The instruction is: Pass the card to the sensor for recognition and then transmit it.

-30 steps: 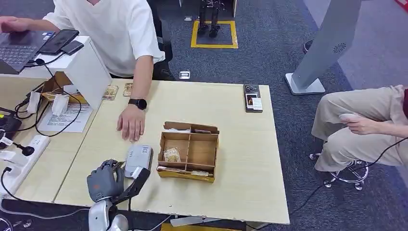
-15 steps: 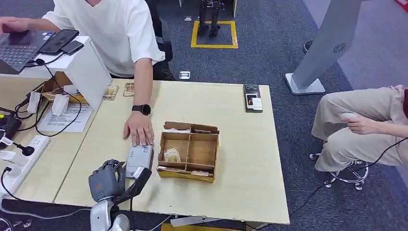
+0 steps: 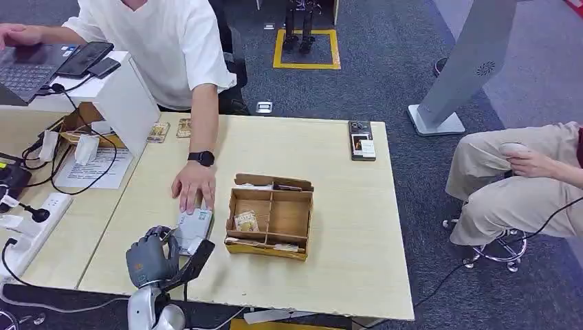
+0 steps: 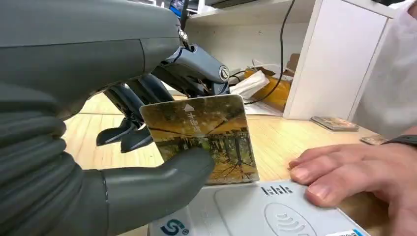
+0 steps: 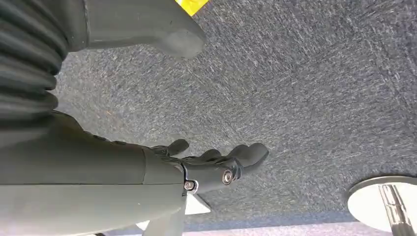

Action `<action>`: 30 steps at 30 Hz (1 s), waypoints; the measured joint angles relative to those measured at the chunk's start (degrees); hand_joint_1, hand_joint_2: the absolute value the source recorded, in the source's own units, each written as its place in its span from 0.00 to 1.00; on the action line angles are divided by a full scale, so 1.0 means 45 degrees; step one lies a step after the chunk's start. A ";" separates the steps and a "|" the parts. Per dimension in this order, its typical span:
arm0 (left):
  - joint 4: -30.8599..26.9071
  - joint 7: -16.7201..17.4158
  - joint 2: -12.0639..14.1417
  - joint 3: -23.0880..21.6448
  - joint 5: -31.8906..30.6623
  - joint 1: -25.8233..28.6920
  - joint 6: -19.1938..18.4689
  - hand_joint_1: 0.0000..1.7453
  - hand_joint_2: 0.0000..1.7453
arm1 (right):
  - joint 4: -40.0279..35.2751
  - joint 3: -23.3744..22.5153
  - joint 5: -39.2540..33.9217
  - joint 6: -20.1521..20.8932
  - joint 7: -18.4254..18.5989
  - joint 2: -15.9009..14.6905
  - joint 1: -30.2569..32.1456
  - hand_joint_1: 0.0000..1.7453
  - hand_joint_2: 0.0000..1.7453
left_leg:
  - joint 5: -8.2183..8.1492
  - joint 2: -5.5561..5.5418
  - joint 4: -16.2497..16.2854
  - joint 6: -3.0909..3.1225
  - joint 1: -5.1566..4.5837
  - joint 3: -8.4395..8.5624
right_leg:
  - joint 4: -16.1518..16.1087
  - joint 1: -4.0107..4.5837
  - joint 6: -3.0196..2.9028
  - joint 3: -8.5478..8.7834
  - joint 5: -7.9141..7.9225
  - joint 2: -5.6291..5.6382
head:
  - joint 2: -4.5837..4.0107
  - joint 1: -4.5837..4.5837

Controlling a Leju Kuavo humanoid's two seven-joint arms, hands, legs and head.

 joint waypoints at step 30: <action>-0.2161 -0.2234 -0.0097 -0.0816 0.2700 -0.0045 -0.0010 1.00 1.00 | 0.0000 -0.0005 -0.0165 0.0000 0.0078 0.0000 0.0011 0.00 1.00 | 0.0000 0.0006 0.0001 -0.0001 0.0001 0.0002 | 0.0000 0.0002 0.0000 -0.0004 0.0001 0.0008 | 0.0005 0.0000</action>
